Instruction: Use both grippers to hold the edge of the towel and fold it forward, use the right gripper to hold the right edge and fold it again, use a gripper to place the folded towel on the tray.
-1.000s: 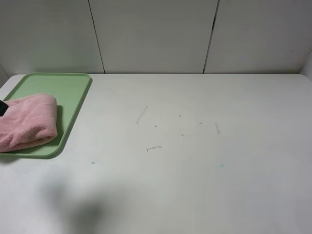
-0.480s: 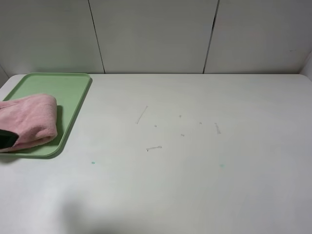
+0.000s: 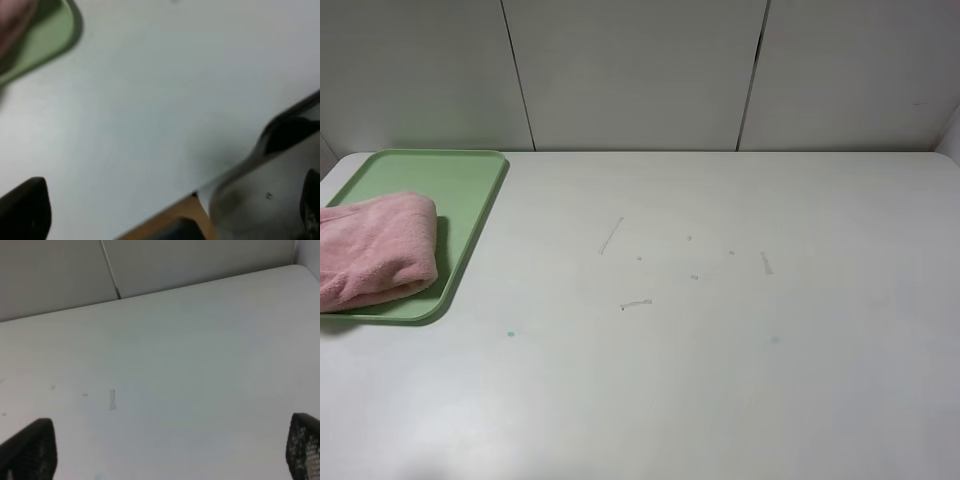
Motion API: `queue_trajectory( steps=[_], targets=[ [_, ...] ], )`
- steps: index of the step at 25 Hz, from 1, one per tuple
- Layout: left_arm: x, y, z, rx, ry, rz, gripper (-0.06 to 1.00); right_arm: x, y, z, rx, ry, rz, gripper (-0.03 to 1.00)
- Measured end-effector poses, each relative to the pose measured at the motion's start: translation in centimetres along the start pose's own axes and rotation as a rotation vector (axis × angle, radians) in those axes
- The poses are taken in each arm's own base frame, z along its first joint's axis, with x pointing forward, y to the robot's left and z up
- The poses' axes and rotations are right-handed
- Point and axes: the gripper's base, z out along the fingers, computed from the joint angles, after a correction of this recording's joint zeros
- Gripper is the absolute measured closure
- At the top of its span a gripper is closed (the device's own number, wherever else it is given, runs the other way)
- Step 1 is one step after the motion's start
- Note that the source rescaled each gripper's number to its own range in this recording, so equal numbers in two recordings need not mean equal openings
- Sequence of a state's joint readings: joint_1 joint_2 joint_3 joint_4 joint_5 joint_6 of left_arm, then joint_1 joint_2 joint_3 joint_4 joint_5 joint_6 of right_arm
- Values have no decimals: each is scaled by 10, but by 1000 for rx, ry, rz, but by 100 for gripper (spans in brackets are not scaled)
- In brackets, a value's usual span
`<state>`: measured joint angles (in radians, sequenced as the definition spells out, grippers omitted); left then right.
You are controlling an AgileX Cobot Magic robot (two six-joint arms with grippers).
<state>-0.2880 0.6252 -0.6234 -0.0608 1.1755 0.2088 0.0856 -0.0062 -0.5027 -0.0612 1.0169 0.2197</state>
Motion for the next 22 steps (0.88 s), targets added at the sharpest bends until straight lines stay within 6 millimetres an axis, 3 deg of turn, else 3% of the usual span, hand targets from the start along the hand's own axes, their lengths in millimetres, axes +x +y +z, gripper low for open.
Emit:
queue_trajectory(
  steps=[9, 14, 22],
  targets=[
    [14, -3, -12, -17, -89, -7, -6, 0, 0, 0, 0, 0, 0, -3],
    [34, -7, 0, -13, -98, -9, -6, 0, 0, 0, 0, 0, 0, -3],
    [55, -12, -11, -35, -260, -2, -5, 0, 0, 0, 1, 0, -1, -3]
  ],
)
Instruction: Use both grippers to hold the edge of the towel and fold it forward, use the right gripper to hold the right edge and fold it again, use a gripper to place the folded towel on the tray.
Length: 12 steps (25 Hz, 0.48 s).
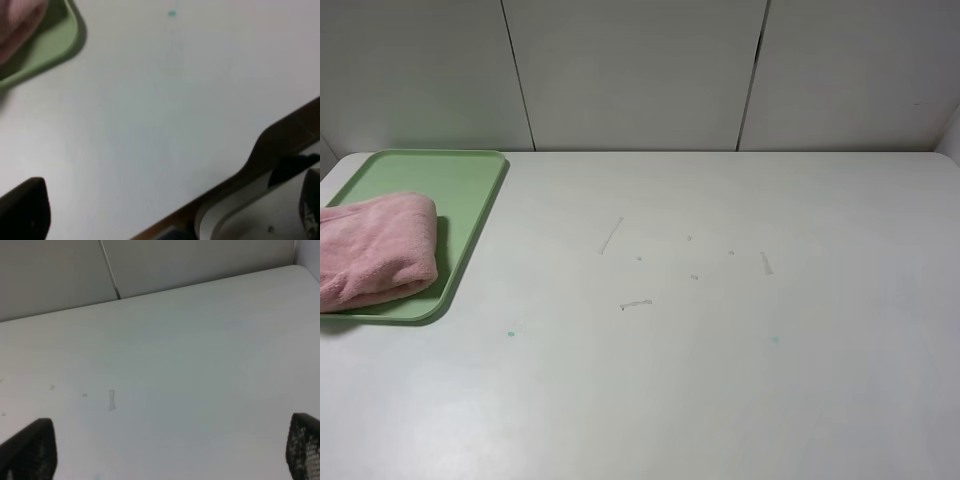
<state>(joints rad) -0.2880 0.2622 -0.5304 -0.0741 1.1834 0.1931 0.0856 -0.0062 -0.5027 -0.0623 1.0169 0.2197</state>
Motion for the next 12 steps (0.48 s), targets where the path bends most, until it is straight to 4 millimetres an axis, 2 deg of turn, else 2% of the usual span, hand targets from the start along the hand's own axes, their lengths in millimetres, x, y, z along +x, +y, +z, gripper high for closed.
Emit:
queue_trajectory(
  steps=[12],
  targets=[
    [22, -8, -17, -3, -233, 28, -4, 0, 0, 0, 1, 0, -1, -3]
  ],
)
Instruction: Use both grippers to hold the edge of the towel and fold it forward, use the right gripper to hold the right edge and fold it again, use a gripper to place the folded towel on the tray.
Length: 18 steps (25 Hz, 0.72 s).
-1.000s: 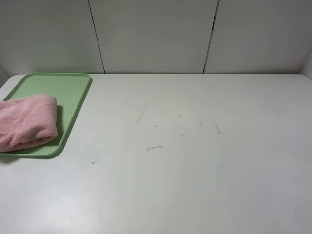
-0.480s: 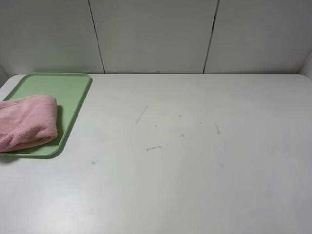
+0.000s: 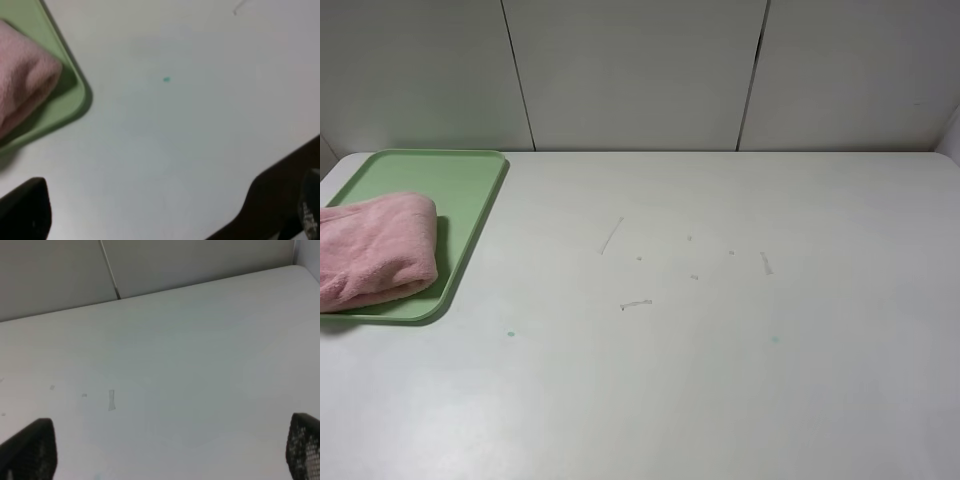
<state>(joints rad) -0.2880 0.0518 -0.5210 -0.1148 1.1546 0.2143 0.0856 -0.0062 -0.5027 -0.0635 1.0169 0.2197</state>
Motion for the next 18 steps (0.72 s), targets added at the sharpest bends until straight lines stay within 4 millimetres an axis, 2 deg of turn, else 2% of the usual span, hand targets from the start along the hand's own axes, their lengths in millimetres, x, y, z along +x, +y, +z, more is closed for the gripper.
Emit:
queue_trajectory(
  steps=[8, 18],
  targets=[
    [5, -2, -6, -5, -73, 10, -3, 0, 0, 0, 0, 0, 0, -3],
    [2, -4, 1, 24, -116, -7, 0, 0, 0, 0, 0, 0, 0, -3]
  ],
)
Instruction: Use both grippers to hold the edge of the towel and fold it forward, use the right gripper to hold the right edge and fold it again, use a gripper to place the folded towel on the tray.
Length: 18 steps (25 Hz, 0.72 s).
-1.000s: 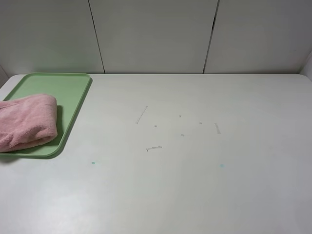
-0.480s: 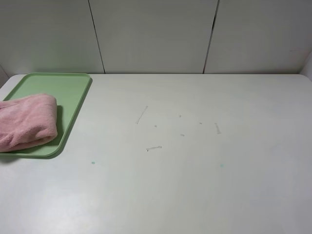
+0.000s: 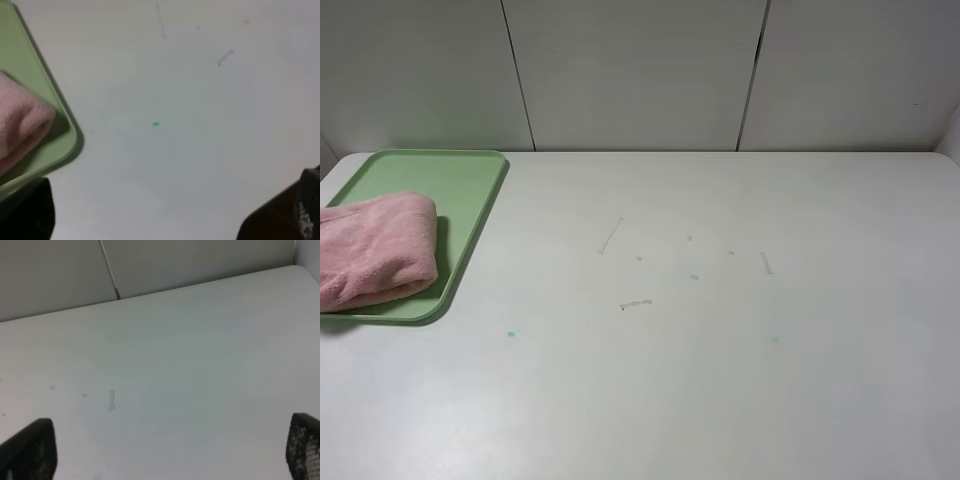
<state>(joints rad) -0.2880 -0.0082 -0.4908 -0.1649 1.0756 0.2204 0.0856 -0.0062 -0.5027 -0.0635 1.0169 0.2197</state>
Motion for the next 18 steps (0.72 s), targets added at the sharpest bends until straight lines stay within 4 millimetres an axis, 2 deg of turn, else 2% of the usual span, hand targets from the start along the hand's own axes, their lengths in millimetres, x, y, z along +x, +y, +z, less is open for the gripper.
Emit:
queue_trajectory(
  steps=[11, 18],
  targets=[
    [0, 0, 0, -7, -2, -8, 1, 0, 0, 0, 0, 0, 0, -3],
    [-1, -1, 2, -99, 3, -71, 1, 0, 0, 0, 0, 0, 0, -3]
  ],
)
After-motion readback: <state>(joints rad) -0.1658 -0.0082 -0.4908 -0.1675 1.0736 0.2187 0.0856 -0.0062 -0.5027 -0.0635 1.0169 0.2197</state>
